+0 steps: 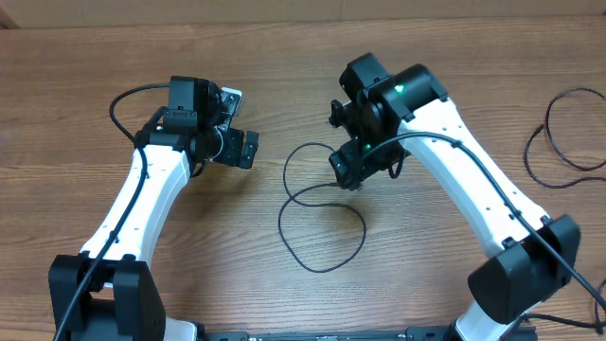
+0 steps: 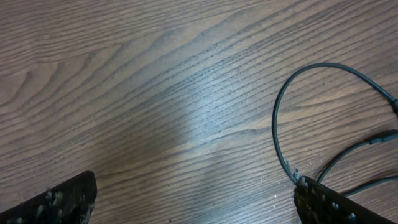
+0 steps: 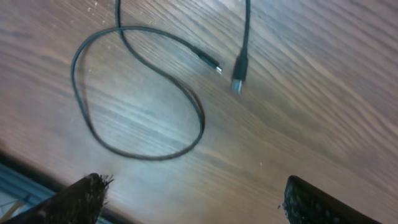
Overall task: Untangle cables
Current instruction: 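Lower the right gripper onto the remaining black cable and grasp it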
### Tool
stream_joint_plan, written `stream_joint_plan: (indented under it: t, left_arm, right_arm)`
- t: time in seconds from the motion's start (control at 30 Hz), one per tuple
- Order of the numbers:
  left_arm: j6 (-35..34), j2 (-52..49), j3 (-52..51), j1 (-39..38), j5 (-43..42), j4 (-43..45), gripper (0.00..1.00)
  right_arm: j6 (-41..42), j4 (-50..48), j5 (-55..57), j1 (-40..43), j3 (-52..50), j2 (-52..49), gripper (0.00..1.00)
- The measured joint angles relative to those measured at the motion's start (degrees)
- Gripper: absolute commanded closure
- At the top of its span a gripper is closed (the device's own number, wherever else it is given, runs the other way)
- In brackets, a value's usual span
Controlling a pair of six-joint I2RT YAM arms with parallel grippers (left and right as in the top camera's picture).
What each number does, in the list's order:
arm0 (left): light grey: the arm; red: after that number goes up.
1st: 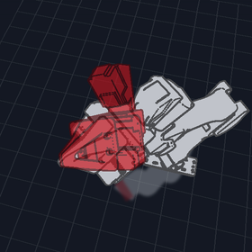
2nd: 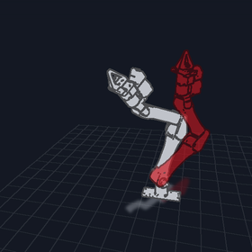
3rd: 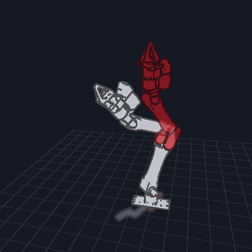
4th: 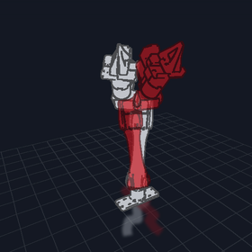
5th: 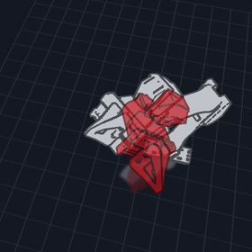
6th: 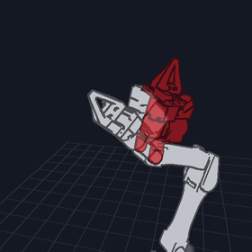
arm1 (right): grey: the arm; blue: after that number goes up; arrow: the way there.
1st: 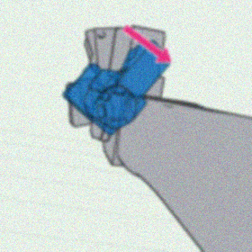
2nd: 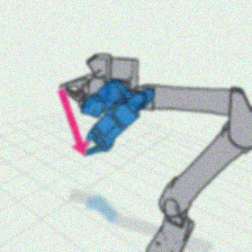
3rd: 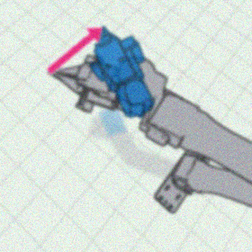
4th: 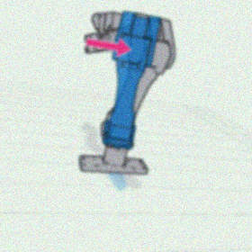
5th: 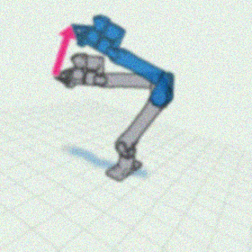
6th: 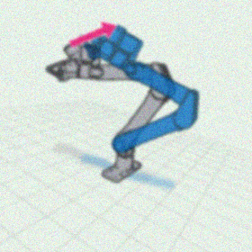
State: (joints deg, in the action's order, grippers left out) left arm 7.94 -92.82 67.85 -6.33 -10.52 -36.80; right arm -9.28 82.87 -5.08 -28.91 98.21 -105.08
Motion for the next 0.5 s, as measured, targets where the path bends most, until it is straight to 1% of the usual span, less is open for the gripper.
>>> stream_joint_plan:
  t: [0.2, 0.27, 0.3, 0.33, 0.5]
  left_arm:
    - [0.0, 0.0, 0.0, 0.0, -0.02, -0.04, 0.01]
    - [0.0, 0.0, 0.0, 0.0, 0.0, -0.04, 0.0]
    - [0.0, 0.0, 0.0, 0.0, -0.02, -0.04, 0.01]
    - [0.0, 0.0, 0.0, 0.0, -0.02, -0.07, 0.0]
    - [0.0, 0.0, 0.0, 0.0, 0.0, -0.04, 0.0]
  right_arm:
    - [-3.08, -9.16, -1.07, 0.0, -7.37, -0.5, 0.11]
    - [-6.4, -12.02, -3.19, 0.0, -9.01, -0.5, 0.09]
    - [-8.24, -13.29, -4.39, 0.0, -9.86, -0.5, 0.06]
    - [-10.58, -14.51, -5.81, 0.0, -10.82, -0.5, 0.0]
    - [-20.46, -21.14, -11.1, 0.0, -16.11, -0.5, 0.0]
